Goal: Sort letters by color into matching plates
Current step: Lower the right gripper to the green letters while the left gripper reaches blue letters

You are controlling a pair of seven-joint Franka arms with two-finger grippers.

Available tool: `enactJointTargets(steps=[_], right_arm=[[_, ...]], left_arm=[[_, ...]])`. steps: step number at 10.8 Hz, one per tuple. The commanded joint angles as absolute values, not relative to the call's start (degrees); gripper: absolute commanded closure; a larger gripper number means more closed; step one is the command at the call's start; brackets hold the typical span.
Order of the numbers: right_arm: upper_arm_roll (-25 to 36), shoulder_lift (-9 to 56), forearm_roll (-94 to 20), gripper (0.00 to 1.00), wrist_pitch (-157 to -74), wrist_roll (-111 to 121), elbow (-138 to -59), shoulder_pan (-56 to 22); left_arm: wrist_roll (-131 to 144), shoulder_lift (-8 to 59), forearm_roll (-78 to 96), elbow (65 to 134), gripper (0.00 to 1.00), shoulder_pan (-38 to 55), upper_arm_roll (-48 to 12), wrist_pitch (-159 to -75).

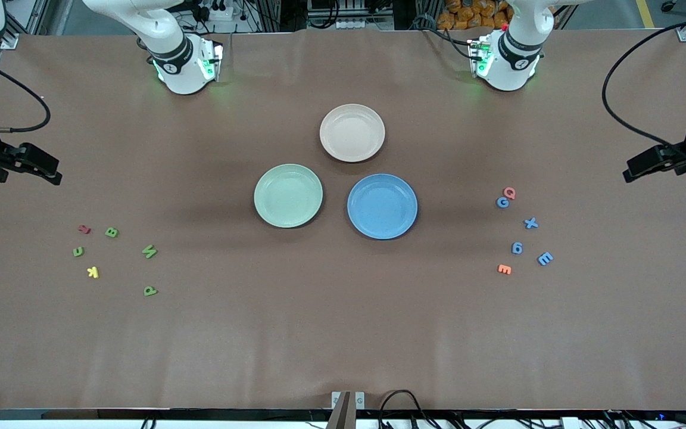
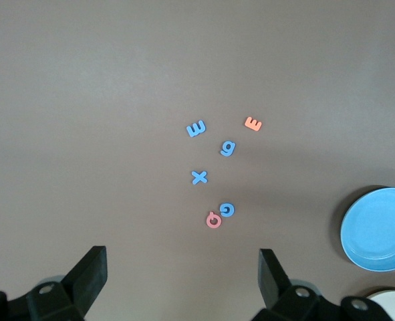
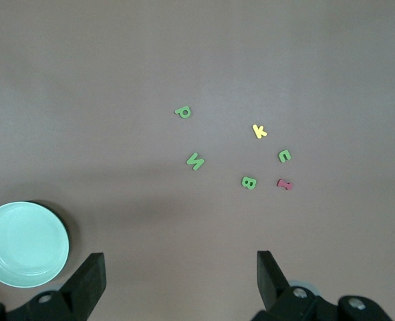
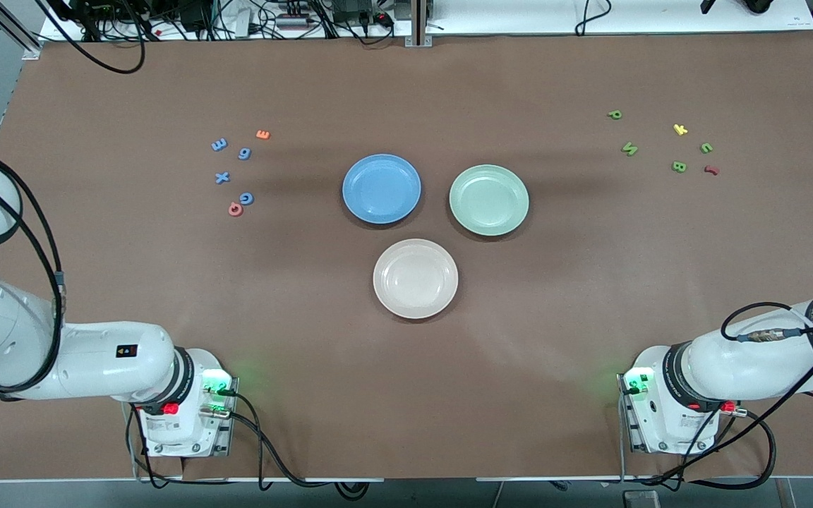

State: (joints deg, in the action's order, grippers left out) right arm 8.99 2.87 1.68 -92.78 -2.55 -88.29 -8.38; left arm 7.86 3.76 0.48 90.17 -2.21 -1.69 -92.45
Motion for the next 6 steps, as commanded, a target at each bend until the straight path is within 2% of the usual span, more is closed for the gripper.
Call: enactJointTargets(steps=[1,3,6], right_arm=[[8.79,2.90,1.32,0.00,-93.95,-3.25,-89.21,-7.30],[8.79,4.74,1.23,0.00,-97.36,-3.34,-89.73,-6.77],[8.79,6.41,1.23,0.00,-106.40,-3.34,-94.90,-6.16]], left_arm=[[6.42,3.78,1.85,94.55,0.00,-2.11,-2.02,-96.66],[5.37,3.52,1.76,99.47,0.00,-2.20,-2.02,-100.53],[6.24,5.70,1.67,101.69,0.00,-1.58,-2.81,-104.41]])
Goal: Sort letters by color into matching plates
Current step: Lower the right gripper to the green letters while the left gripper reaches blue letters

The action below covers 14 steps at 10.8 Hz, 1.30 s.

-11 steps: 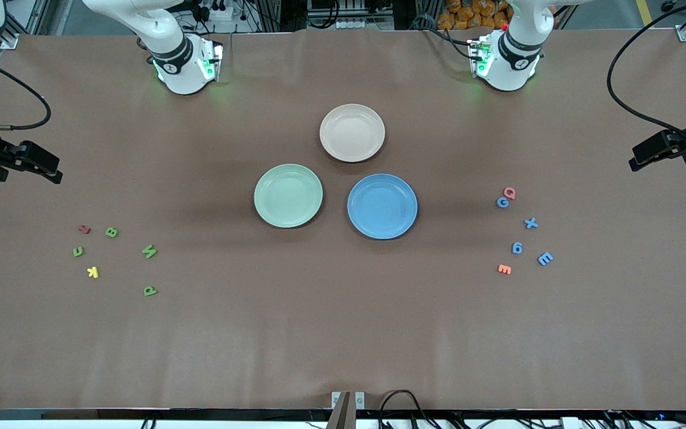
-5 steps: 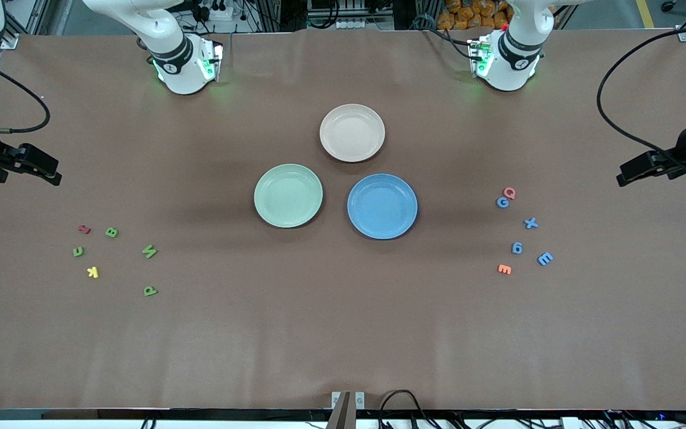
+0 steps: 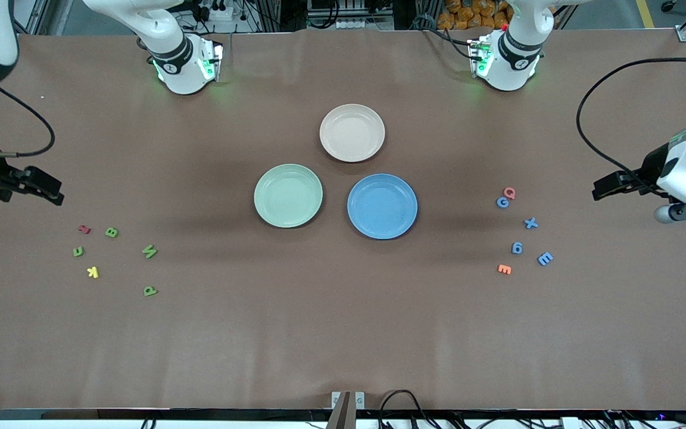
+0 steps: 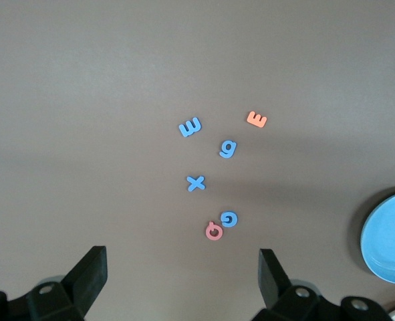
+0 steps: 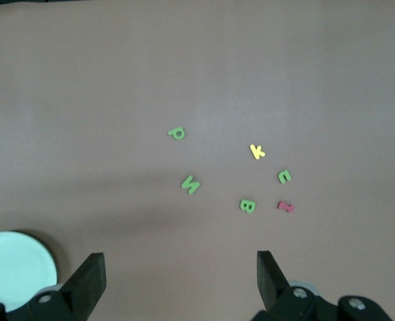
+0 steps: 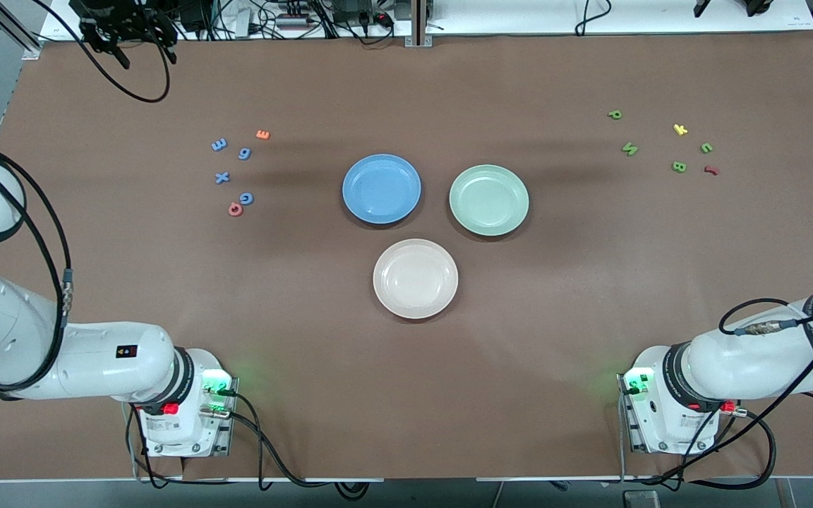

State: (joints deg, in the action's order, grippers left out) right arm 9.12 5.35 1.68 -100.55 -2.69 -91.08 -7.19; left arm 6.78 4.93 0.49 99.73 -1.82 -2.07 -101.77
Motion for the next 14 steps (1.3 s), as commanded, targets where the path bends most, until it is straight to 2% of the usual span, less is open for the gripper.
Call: enactJointTargets(steps=[1,5,6,8,10,12,14], right_arm=[[8.70,7.63,1.14,0.00,-108.96,-3.34,-96.23,-5.89],[8.79,13.08,-3.94,0.00,-114.42,-2.72,-96.94,-4.40],[8.70,14.57,-4.04,0.00,-115.13,-2.72,-97.20,-3.44],[8.79,16.95,-6.75,0.00,-118.81,-3.33,-99.56,-2.47],[8.79,18.54,-7.82,0.00,-125.13,-6.57,-103.17,-1.68],[8.79,21.17,-8.17,0.00,-127.60,-13.68,-103.18,-1.49],[8.79,23.72,-8.26,0.00,-130.15,-19.83,-103.27,-1.23]], left_arm=[[5.63,6.93,1.67,101.60,0.00,-1.58,-3.33,-105.55],[11.57,12.90,1.32,101.69,0.00,-1.58,-4.66,-112.04],[13.86,15.27,-1.47,101.69,0.06,-1.67,-4.75,-113.97],[17.38,17.48,-2.99,101.69,0.00,-2.02,-4.75,-115.92],[21.52,21.07,-3.08,101.52,0.00,-2.55,-4.48,-121.61],[37.35,23.28,-5.51,101.07,0.00,-1.58,-4.57,-122.34],[39.37,23.82,-7.38,100.99,0.00,-2.37,-4.75,-122.61]])
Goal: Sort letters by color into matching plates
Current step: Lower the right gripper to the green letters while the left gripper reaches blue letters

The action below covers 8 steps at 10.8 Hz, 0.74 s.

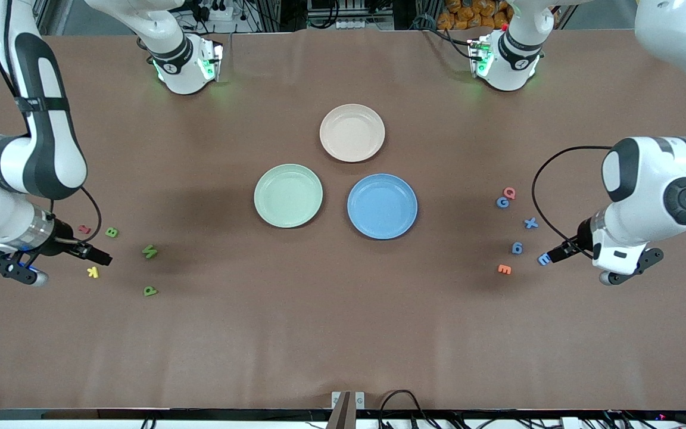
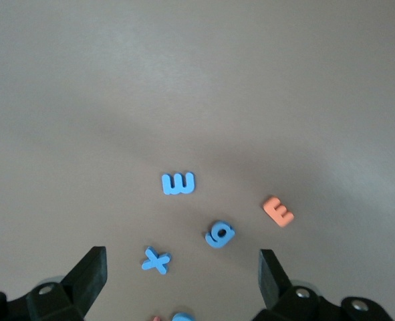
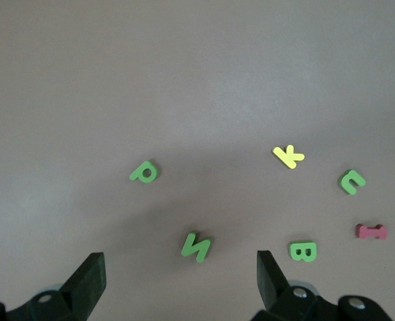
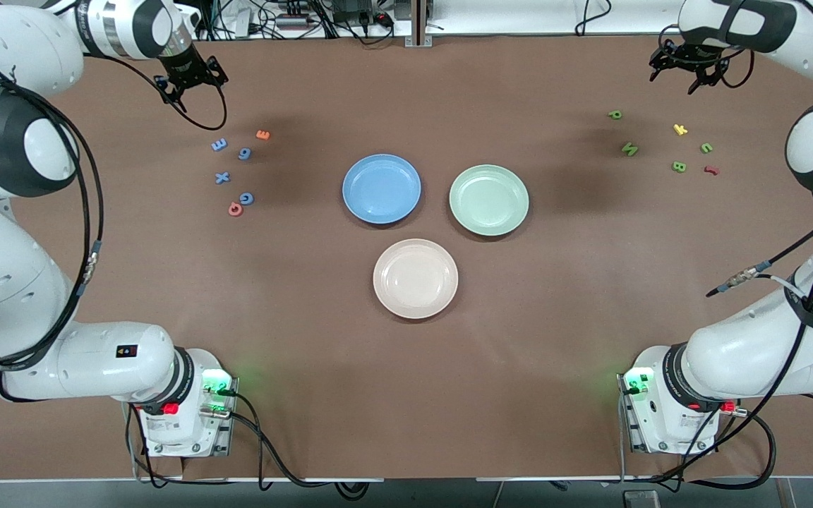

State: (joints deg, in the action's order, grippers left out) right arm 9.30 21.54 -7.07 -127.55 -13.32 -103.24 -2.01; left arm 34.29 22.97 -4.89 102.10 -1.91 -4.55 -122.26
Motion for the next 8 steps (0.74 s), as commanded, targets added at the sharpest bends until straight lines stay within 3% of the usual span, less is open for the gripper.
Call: enactJointTargets(steps=[1,6,8], right_arm=[[8.88,25.04,-8.26,0.00,-131.91,-24.56,-103.36,-1.32],[8.96,28.47,-12.13,0.00,-135.08,-39.01,-103.10,-1.23],[8.88,30.84,-12.39,0.00,-136.22,-39.29,-102.75,-1.23]], left_arm=[[39.38,24.34,-7.38,100.99,0.00,-2.46,-4.75,-123.48],[39.55,29.34,-5.89,101.77,0.00,-3.68,-4.83,-129.18],[39.38,29.01,-5.89,106.76,0.00,-4.22,-4.75,-135.23]])
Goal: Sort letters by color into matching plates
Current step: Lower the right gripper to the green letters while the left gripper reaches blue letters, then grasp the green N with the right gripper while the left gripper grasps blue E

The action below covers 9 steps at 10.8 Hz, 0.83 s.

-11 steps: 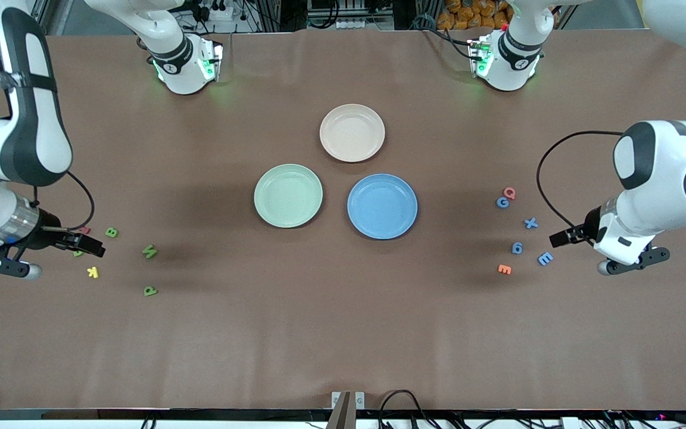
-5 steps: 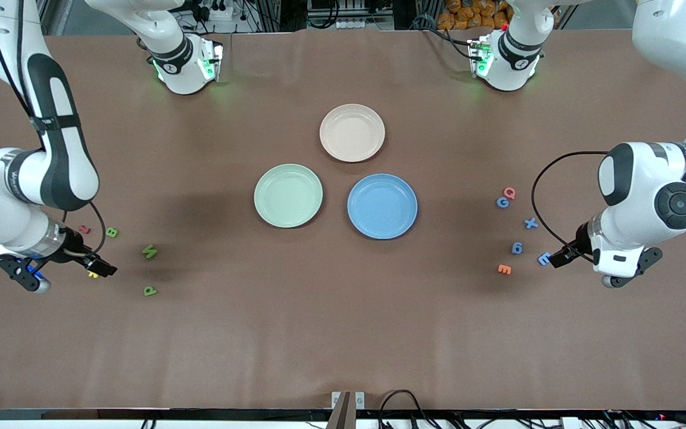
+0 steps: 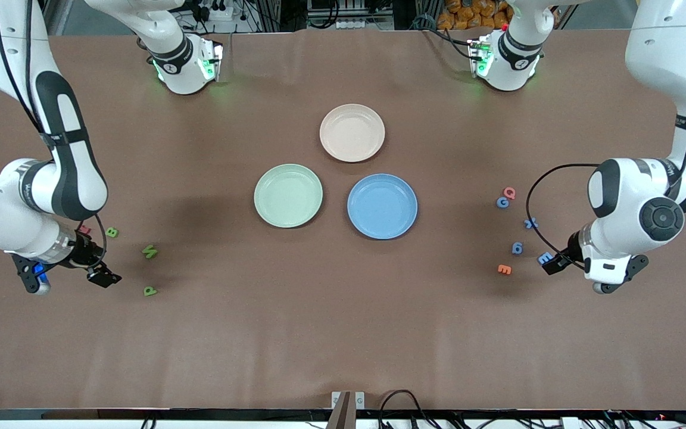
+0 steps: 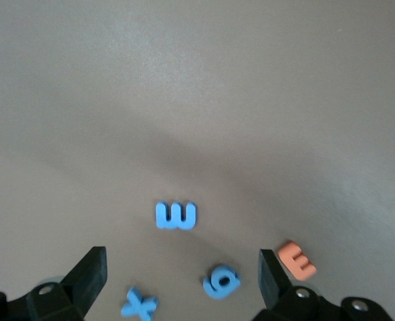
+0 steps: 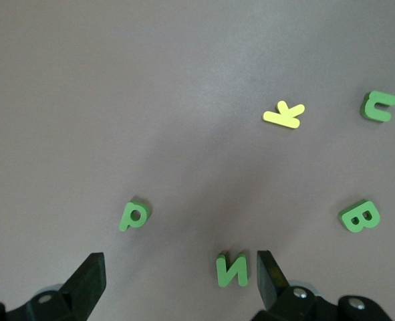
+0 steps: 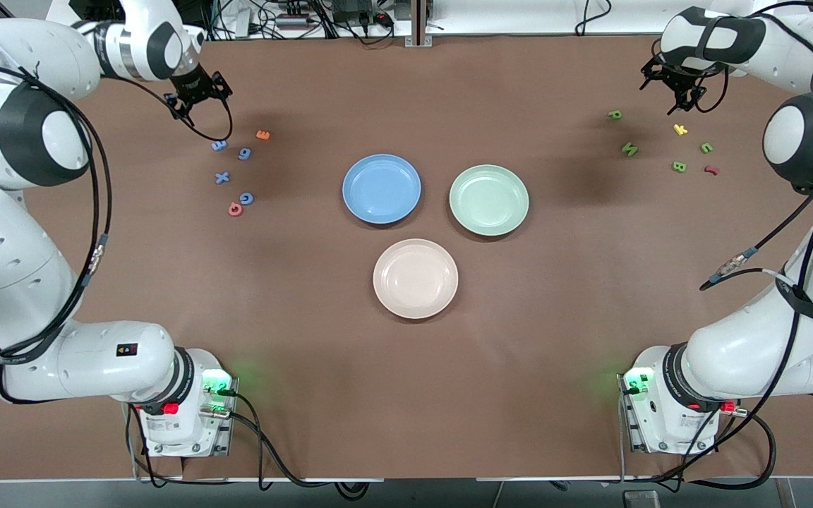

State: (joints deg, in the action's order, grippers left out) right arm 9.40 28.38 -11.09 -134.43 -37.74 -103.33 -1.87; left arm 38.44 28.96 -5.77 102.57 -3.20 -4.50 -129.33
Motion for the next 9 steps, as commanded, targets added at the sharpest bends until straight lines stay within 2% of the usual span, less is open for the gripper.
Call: enactJointTargets(steps=[1,6,9], right_arm=[[8.88,31.81,-12.39,0.00,-136.58,-39.46,-102.83,-1.23],[8.88,34.45,-19.07,0.00,-137.11,-40.17,-102.92,-1.76],[8.96,35.86,-19.25,0.00,-137.99,-41.74,-103.09,-2.28]], left_arm=[[39.38,28.92,-5.89,108.18,0.00,-4.31,-4.75,-136.66],[39.29,29.26,-6.06,110.65,0.00,-5.53,-4.75,-138.69],[38.06,30.41,-6.42,110.57,0.06,-7.29,-4.83,-141.24]])
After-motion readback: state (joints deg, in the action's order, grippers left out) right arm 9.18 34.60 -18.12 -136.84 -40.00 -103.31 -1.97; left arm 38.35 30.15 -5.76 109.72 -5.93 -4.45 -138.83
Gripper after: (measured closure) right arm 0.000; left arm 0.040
